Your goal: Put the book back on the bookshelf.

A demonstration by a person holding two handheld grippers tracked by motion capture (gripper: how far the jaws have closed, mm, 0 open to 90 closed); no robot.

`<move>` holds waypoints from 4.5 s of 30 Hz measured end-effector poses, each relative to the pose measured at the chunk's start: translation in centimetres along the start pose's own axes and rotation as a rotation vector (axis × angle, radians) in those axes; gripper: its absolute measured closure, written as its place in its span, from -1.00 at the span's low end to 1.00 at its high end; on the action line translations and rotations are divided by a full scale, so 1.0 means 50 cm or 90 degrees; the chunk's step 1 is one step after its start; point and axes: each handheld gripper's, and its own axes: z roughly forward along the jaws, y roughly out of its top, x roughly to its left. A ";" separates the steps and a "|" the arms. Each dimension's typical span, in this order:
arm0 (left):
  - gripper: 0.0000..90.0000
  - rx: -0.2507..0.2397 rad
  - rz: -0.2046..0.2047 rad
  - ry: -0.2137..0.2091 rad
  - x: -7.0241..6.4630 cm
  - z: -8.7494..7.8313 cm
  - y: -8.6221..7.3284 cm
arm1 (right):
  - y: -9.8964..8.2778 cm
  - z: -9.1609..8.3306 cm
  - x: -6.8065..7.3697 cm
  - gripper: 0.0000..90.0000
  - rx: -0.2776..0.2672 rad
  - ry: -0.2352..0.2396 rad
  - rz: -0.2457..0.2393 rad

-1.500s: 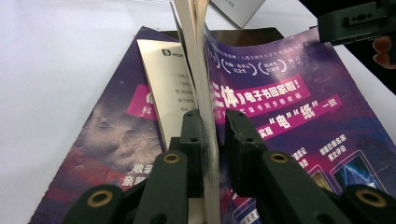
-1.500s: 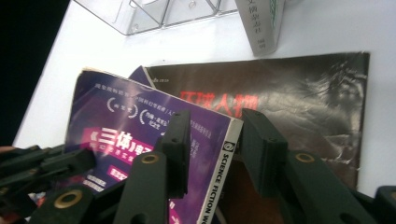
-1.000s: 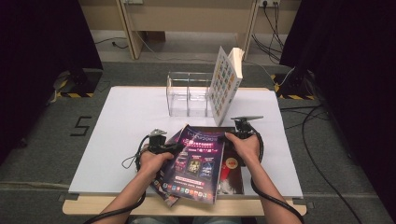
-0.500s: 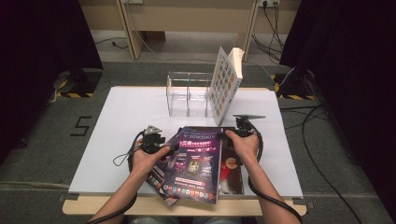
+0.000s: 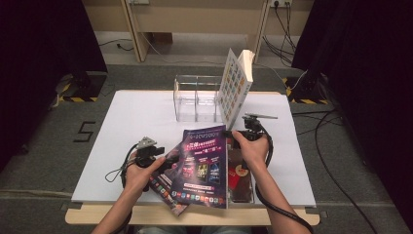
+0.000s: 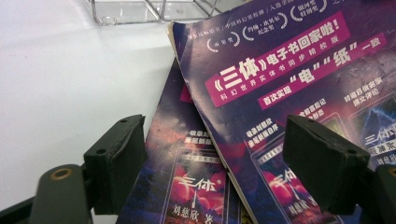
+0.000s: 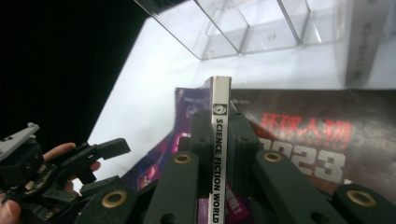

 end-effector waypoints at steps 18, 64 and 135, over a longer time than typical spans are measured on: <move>-0.57 -0.033 0.013 0.016 -0.002 -0.016 -0.015 | 0.030 -0.083 0.095 0.86 -0.154 0.007 -0.128; -0.54 -0.053 0.009 0.024 0.000 -0.025 -0.017 | 0.125 -0.114 0.196 0.86 -0.337 -0.091 -0.256; -0.54 -0.043 0.014 0.019 0.003 -0.018 -0.026 | 0.293 0.047 0.197 0.85 -0.393 -0.128 -0.239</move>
